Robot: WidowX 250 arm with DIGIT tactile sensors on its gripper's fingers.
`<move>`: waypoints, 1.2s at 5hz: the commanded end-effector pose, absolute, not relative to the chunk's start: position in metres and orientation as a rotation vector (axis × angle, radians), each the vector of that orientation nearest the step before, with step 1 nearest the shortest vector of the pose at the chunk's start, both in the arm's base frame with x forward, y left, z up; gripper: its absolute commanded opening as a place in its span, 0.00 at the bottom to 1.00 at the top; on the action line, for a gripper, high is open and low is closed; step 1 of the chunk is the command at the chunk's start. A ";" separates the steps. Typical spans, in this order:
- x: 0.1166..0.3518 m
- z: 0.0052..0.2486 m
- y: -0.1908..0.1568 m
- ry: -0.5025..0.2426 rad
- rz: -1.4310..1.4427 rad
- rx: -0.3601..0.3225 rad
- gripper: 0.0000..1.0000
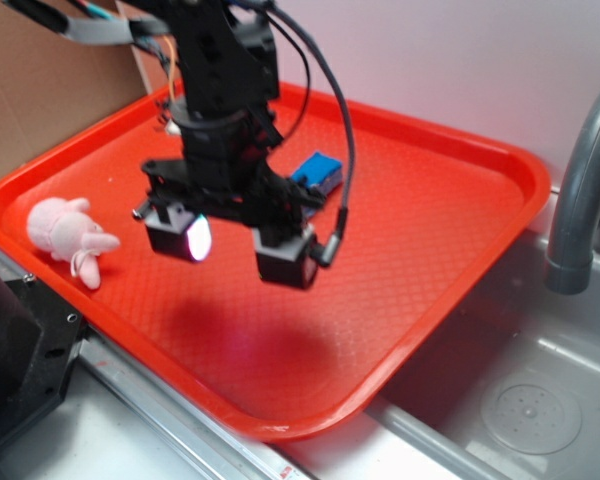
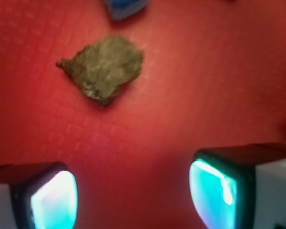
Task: Grab the rock.
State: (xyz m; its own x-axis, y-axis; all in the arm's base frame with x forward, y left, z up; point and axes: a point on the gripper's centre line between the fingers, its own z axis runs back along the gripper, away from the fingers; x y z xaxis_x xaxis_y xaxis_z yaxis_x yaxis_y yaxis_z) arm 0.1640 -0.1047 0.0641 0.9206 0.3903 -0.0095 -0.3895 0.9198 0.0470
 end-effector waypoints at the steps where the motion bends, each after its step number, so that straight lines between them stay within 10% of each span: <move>1: 0.180 0.074 -0.104 -0.101 0.336 0.011 1.00; 4: 0.213 0.023 -0.114 -0.048 0.225 -0.010 1.00; 5: 0.210 0.004 -0.110 0.002 0.252 0.046 0.15; 6: 0.211 -0.009 -0.103 0.029 0.263 0.075 0.00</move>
State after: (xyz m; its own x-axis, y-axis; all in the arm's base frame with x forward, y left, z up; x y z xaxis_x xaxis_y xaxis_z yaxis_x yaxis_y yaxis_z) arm 0.2189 -0.1155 0.0077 0.9720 0.2341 0.0202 -0.2347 0.9715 0.0320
